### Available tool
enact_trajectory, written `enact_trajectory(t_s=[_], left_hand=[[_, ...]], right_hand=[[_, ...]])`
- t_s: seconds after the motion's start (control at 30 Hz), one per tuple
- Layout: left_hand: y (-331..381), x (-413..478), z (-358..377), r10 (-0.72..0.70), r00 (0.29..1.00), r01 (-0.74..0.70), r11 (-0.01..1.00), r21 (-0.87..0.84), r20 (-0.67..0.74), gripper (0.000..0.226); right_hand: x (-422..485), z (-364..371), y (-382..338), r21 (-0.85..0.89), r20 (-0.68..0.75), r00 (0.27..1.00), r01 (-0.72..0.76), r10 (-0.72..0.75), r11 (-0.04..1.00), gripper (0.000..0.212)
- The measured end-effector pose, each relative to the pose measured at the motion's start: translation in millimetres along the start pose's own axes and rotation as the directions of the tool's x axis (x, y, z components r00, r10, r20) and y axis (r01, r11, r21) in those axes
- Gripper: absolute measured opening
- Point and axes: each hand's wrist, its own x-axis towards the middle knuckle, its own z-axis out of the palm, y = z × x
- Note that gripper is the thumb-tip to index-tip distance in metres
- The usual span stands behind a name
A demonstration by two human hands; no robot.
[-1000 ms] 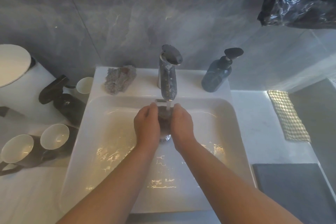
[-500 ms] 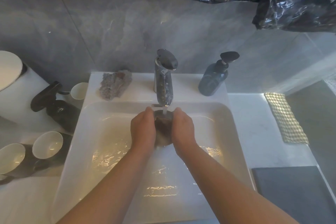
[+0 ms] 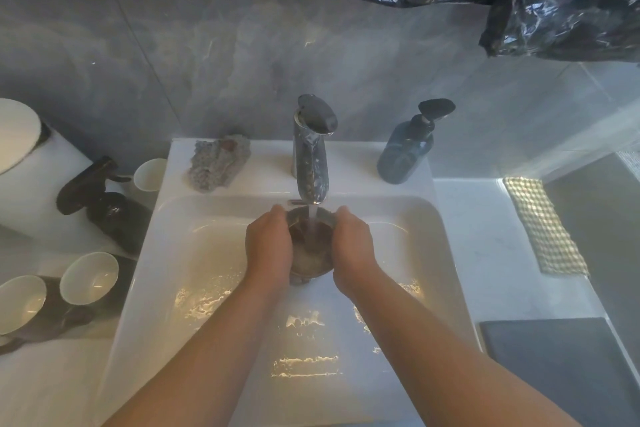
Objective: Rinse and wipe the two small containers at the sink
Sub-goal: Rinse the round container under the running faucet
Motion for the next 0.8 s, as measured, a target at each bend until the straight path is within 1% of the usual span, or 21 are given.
enact_trajectory(t_s=[0.07, 0.1, 0.13, 0.2, 0.3, 0.33, 0.4, 0.47, 0.53, 0.6, 0.63, 0.7, 0.8], left_hand=[[-2, 6, -1, -0.061, 0.998, 0.06, 0.997, -0.044, -0.018, 0.026], [-2, 7, -1, -0.081, 0.997, 0.079, 0.994, -0.077, -0.017, 0.026], [-3, 8, -1, -0.097, 0.995, 0.096, 0.99, -0.105, -0.006, 0.029], [-4, 5, -1, -0.107, 0.993, 0.113, 0.983, -0.145, 0.048, 0.036], [-8, -3, -3, -0.103, 0.985, 0.13, 0.973, -0.193, 0.141, 0.029], [-9, -5, -3, -0.097, 0.979, 0.13, 0.975, -0.181, 0.181, 0.026], [-10, -9, -4, -0.079, 0.967, 0.116, 0.983, -0.141, 0.243, 0.024], [-10, -11, -4, -0.112, 0.955, 0.152, 0.98, -0.13, 0.273, 0.023], [-11, -9, -4, -0.165, 0.949, 0.209, 0.968, -0.141, 0.27, 0.025], [-14, -6, -5, -0.186, 0.943, 0.232, 0.963, -0.141, 0.277, 0.031], [-16, -5, -5, -0.188, 0.939, 0.235, 0.962, -0.139, 0.288, 0.033], [-17, -4, -6, -0.186, 0.934, 0.238, 0.96, -0.145, 0.304, 0.036], [-17, -2, -9, -0.205, 0.938, 0.266, 0.942, -0.202, 0.281, 0.031]], right_hand=[[-1, -1, 2, 0.061, 0.026, 0.999, -0.049, 0.047, 0.997, 0.033], [-2, -3, 3, 0.099, 0.058, 0.997, -0.059, 0.053, 0.993, 0.033], [-4, -4, 5, 0.126, 0.098, 0.994, -0.052, 0.04, 0.991, 0.033], [-6, -9, 5, 0.127, 0.168, 0.986, 0.002, -0.024, 0.992, 0.037], [-8, -19, 4, 0.071, 0.175, 0.973, 0.142, -0.153, 0.987, 0.035], [-8, -22, 4, 0.046, 0.179, 0.966, 0.179, -0.185, 0.983, 0.039], [-9, -28, 5, 0.011, 0.203, 0.958, 0.205, -0.203, 0.979, 0.048], [-8, -33, 8, -0.032, 0.235, 0.951, 0.215, -0.202, 0.976, 0.043], [-10, -33, 10, -0.091, 0.256, 0.942, 0.247, -0.217, 0.965, 0.047], [-12, -32, 12, -0.128, 0.267, 0.932, 0.287, -0.246, 0.949, 0.062], [-13, -31, 12, -0.141, 0.266, 0.929, 0.303, -0.259, 0.942, 0.066], [-14, -30, 9, -0.168, 0.243, 0.928, 0.326, -0.281, 0.931, 0.062], [-12, -30, 7, -0.173, 0.205, 0.93, 0.342, -0.306, 0.924, 0.056]])
